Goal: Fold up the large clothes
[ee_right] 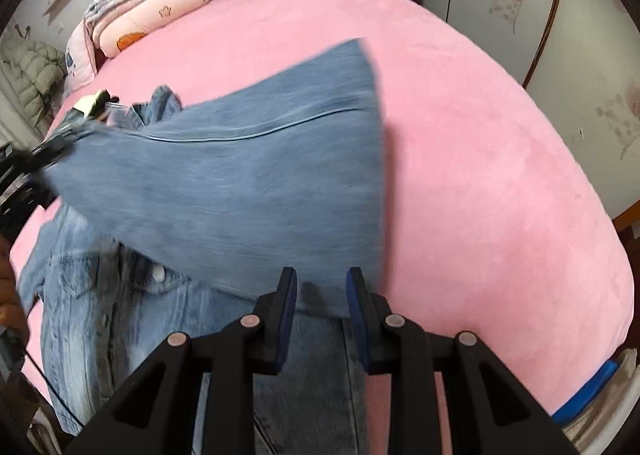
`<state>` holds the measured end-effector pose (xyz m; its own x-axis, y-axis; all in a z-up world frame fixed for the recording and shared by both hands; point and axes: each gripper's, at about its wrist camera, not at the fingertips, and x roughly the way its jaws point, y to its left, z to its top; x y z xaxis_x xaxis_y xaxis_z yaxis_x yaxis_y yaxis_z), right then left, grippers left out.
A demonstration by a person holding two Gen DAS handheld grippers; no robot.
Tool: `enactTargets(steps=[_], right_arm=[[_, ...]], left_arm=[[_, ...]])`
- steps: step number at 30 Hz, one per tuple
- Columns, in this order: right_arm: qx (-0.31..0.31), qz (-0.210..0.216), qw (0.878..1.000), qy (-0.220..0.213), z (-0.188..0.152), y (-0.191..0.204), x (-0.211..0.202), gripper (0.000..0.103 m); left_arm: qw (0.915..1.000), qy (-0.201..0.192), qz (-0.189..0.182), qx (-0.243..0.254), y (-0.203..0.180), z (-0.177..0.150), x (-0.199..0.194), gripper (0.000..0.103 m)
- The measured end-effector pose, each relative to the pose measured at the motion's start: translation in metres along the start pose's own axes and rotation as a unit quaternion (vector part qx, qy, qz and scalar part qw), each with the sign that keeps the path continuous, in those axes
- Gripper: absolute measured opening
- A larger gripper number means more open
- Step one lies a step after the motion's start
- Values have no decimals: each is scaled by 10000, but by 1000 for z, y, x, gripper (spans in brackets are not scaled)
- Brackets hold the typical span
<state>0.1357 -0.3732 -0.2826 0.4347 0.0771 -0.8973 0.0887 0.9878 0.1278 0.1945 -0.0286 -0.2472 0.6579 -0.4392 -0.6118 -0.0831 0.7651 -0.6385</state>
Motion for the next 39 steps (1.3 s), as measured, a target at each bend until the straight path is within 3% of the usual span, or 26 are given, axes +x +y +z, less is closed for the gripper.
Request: enactTargets(steps=[1,3,6,8,12,18,24,30,35,39], right_arm=[[-15,3,10000,-28,3,1,0,26],[-80,19,10000,-43,7,5,3,26],[-165,-27,9999,41,7,10,15,26],[-171,-59,9997,152,5,10,25,26],[-231,-149,9993,268,3,12,38,26],[-409,-326,9978,397,-6,13,48,28],[-713,-582,9946,489,-13,13,62,29],[-1057,-688,9916,292,-4,23,73,29],[-287,-342,9990,44,-3,-4,68,28],[-2,-238,9997,61,-7,-13,69,27]], left_arm=[[9993,-188,320,12,14,2,-13,6],[9946,-193,1015,-63,48,-2,-23,7],[9805,265,1906,-404,103,-25,-14,8],[9729,612,2127,-666,132,-44,-2,11],[9720,552,2190,-644,133,-54,8,11],[9808,474,1836,-452,114,-41,10,11],[9823,533,1760,-348,105,-32,23,11],[9826,481,1714,-521,108,-36,15,11],[9830,424,1725,-459,104,-38,8,11],[9756,517,2099,-382,116,-48,12,11]])
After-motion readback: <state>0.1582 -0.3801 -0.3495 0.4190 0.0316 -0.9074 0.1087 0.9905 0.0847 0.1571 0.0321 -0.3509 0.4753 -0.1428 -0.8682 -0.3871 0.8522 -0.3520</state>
